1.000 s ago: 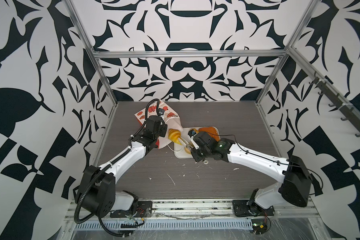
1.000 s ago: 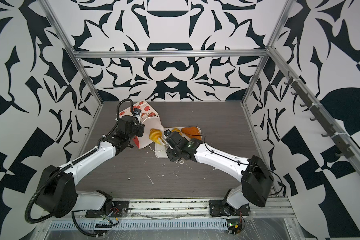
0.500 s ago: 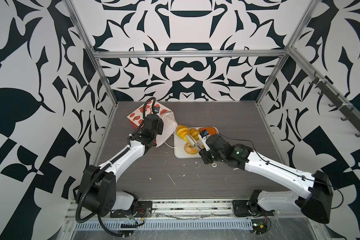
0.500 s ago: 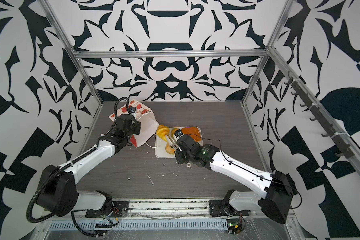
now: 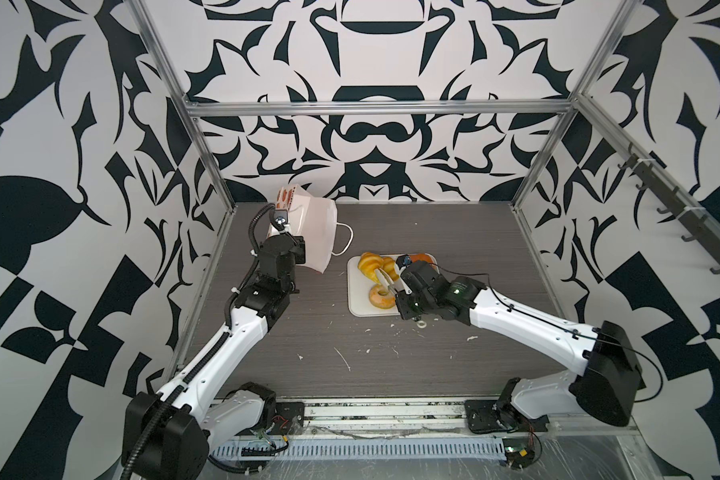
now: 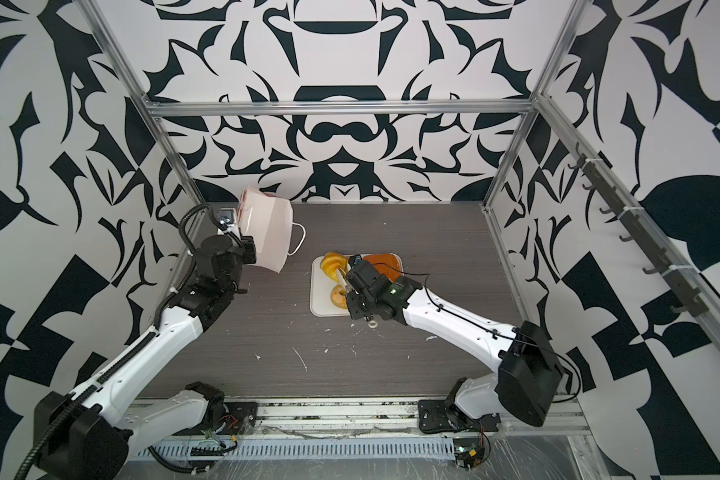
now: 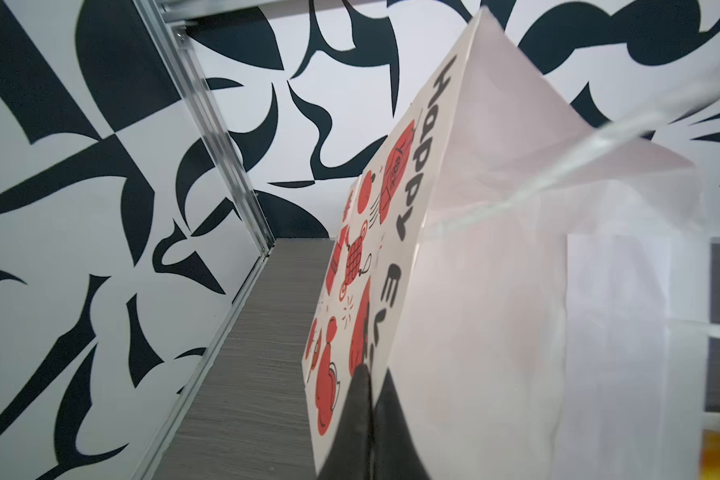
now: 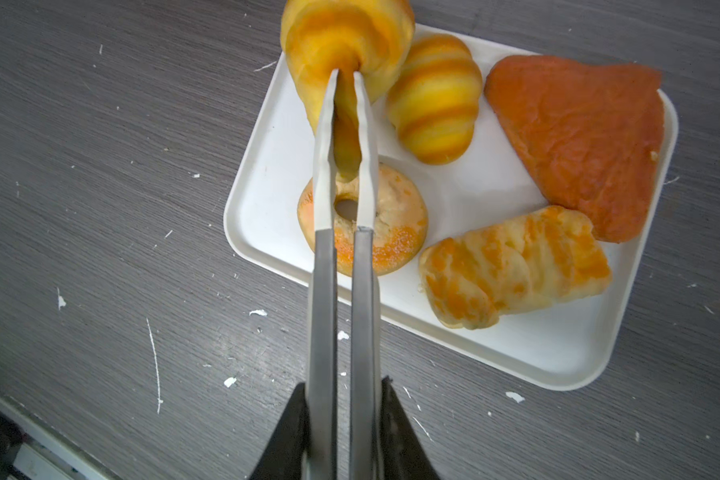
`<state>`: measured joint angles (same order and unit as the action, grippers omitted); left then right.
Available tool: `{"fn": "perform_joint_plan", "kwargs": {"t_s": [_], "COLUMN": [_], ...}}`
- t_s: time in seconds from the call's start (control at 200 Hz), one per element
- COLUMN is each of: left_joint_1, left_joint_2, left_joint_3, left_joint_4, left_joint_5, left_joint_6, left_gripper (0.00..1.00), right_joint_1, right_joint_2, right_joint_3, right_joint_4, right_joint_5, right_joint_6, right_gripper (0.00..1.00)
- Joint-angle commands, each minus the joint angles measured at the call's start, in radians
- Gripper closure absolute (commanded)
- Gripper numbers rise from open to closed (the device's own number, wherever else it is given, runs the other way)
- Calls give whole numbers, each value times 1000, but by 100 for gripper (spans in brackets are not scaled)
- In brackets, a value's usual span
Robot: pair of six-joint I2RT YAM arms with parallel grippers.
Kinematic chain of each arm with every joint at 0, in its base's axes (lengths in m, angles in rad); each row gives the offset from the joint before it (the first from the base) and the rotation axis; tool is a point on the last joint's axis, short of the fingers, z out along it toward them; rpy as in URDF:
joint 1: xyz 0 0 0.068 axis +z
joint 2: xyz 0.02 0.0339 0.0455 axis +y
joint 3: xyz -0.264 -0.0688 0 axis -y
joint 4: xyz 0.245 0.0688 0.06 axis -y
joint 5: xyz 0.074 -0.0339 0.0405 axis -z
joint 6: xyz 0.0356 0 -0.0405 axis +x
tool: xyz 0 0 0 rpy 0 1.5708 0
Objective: Take the fake bread out of the paper bag
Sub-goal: 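Lower the croissant onto the white tray and open the right tongs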
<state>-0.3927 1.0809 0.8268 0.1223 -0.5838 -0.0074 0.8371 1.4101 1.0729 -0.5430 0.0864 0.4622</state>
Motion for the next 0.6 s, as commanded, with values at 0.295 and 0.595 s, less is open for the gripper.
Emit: {"fn": "perform_joint_plan", "kwargs": {"t_s": [0.295,0.595], "left_joint_1": [3,4], "left_joint_2": [-37,-64], "left_joint_3": [-49,-52], "left_joint_4": [52,66], "left_joint_5": [-15,7], "left_joint_6": [1,5], "left_gripper": [100,100], "right_joint_1": [1,20], "right_joint_2": [113,170], "right_joint_3": [145,103], "right_joint_4": [19,78], "right_joint_5": [-39,-57], "right_joint_6": [126,236], "right_gripper": [83,80]}}
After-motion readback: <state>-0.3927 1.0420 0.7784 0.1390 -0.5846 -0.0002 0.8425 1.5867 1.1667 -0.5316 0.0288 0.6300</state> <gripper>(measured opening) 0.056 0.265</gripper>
